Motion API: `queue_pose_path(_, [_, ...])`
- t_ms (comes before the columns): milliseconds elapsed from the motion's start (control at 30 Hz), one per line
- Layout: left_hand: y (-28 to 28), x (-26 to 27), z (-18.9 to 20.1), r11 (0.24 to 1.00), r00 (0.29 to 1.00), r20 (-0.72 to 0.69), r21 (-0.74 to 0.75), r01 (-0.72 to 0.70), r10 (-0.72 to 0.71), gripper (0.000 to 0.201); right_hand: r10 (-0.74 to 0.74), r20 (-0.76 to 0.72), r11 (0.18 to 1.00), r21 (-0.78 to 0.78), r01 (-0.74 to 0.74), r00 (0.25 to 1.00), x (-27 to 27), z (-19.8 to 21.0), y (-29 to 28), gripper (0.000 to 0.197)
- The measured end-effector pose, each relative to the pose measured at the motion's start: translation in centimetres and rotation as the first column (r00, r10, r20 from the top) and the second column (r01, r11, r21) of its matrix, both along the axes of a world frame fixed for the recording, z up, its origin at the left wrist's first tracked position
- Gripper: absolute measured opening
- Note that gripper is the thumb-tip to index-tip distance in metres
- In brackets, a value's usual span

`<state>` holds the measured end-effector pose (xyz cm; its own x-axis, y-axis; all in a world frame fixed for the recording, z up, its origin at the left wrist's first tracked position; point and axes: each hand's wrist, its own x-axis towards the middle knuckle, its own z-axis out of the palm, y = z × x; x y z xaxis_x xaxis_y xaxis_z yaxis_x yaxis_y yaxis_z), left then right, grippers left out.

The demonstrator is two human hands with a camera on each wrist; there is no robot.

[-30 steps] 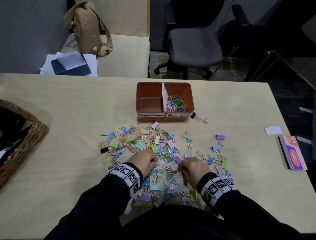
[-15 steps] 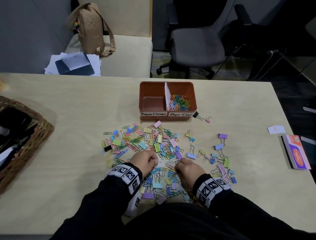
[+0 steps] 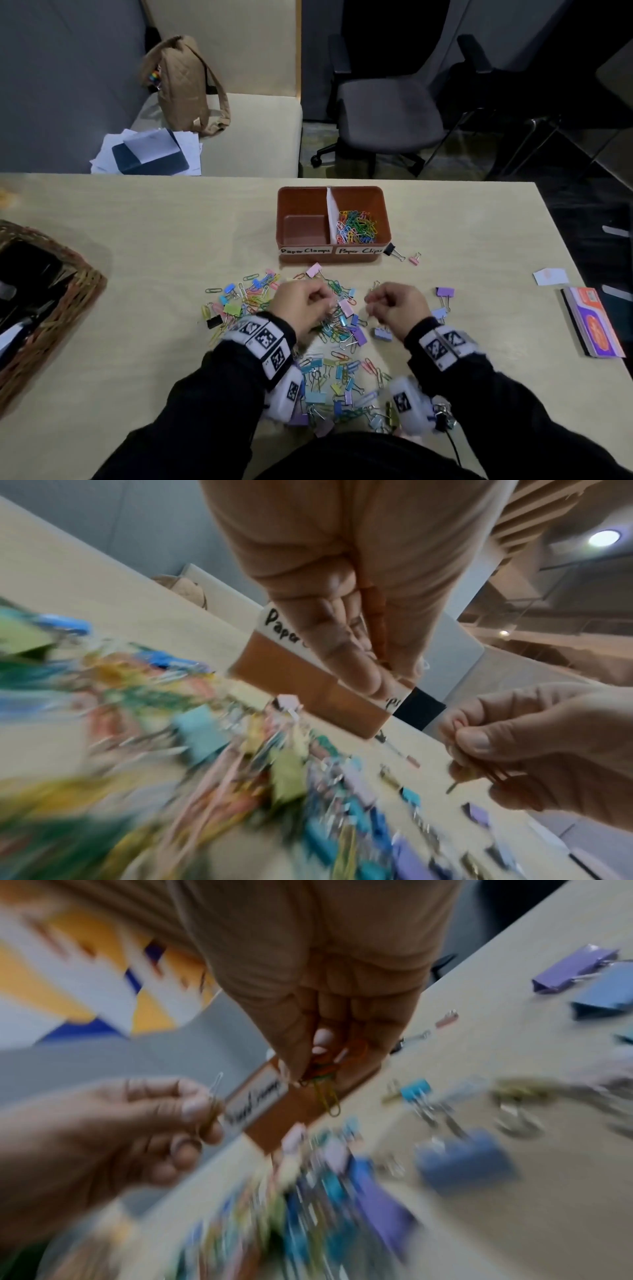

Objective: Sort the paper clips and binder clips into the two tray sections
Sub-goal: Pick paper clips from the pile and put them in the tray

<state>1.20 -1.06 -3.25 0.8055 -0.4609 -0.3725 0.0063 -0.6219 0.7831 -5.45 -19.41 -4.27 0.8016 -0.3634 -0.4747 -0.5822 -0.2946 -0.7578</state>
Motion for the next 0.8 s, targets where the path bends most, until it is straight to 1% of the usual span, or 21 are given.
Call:
queue_pose_path(33, [-0.7, 0.9, 0.6, 1.000, 1.000, 0.022, -0.012, -0.013, 0.014, 0.006, -0.086, 0.017, 0.992, 0.099, 0.084, 0.996, 1.1, 0.8, -0.6, 0.017])
queue_pose_path(100, [-2.3, 2.7, 1.9, 0.999, 0.995, 0.088, -0.021, -0.046, 0.048, 0.006, -0.234, 0.053, 0.943, 0.255, 0.214, 0.971, 3.4, 2.3, -1.8, 0.015])
queue_pose_path(167, [-3.8, 4.6, 2.8, 0.997, 0.987, 0.136, -0.024, -0.080, 0.082, 0.006, -0.326, 0.090, 0.897, 0.342, 0.278, 0.941, 5.7, 3.5, -2.7, 0.014])
queue_pose_path(267, [-5.7, 7.1, 3.1, 0.993, 0.984, 0.132, -0.030, -0.117, 0.120, 0.007, -0.386, 0.121, 0.861, 0.403, 0.310, 0.915, 8.7, 4.6, -3.4, 0.013])
queue_pose_path(333, [-6.3, 8.1, 3.0, 0.994, 0.984, 0.140, -0.019, -0.105, 0.106, 0.014, -0.407, 0.123, 0.850, 0.415, 0.326, 0.905, 10.1, 4.7, -3.5, 0.013])
queue_pose_path(433, [-6.5, 8.5, 2.7, 0.998, 0.985, 0.164, 0.023, -0.066, 0.061, 0.025, -0.419, 0.123, 0.851, 0.399, 0.342, 0.900, 11.3, 3.7, -3.7, 0.014])
queue_pose_path(500, [-6.2, 8.3, 2.6, 0.999, 0.986, 0.161, 0.013, -0.049, 0.046, 0.027, -0.402, 0.138, 0.865, 0.381, 0.326, 0.905, 11.8, 2.8, -3.6, 0.011])
queue_pose_path(533, [-5.8, 8.1, 2.5, 0.999, 0.988, 0.148, -0.004, -0.044, 0.044, 0.026, -0.378, 0.159, 0.889, 0.338, 0.310, 0.912, 11.8, 2.5, -3.5, 0.011])
queue_pose_path(600, [-4.7, 7.4, 2.4, 0.999, 0.992, 0.120, -0.024, -0.036, 0.039, 0.021, -0.297, 0.236, 0.950, 0.170, 0.261, 0.925, 11.3, 2.3, -3.1, 0.018])
queue_pose_path(633, [-3.9, 7.0, 2.4, 1.000, 0.993, 0.118, -0.017, -0.023, 0.025, 0.018, -0.255, 0.286, 0.967, 0.099, 0.236, 0.924, 10.9, 2.3, -2.8, 0.020])
queue_pose_path(700, [-2.3, 6.2, 2.2, 0.999, 0.992, 0.128, 0.035, 0.009, -0.014, 0.013, -0.160, 0.350, 0.987, 0.024, 0.162, 0.923, 9.4, 2.4, -1.7, 0.019])
queue_pose_path(733, [-1.5, 5.8, 1.8, 0.997, 0.990, 0.136, 0.073, 0.014, -0.023, 0.012, -0.099, 0.349, 0.994, -0.006, 0.108, 0.932, 8.5, 2.1, -1.0, 0.020])
queue_pose_path(800, [0.1, 5.0, 0.8, 0.988, 0.989, 0.143, 0.154, 0.001, -0.023, 0.010, 0.049, 0.284, 0.996, -0.081, -0.027, 0.958, 6.9, 1.2, 0.5, 0.018])
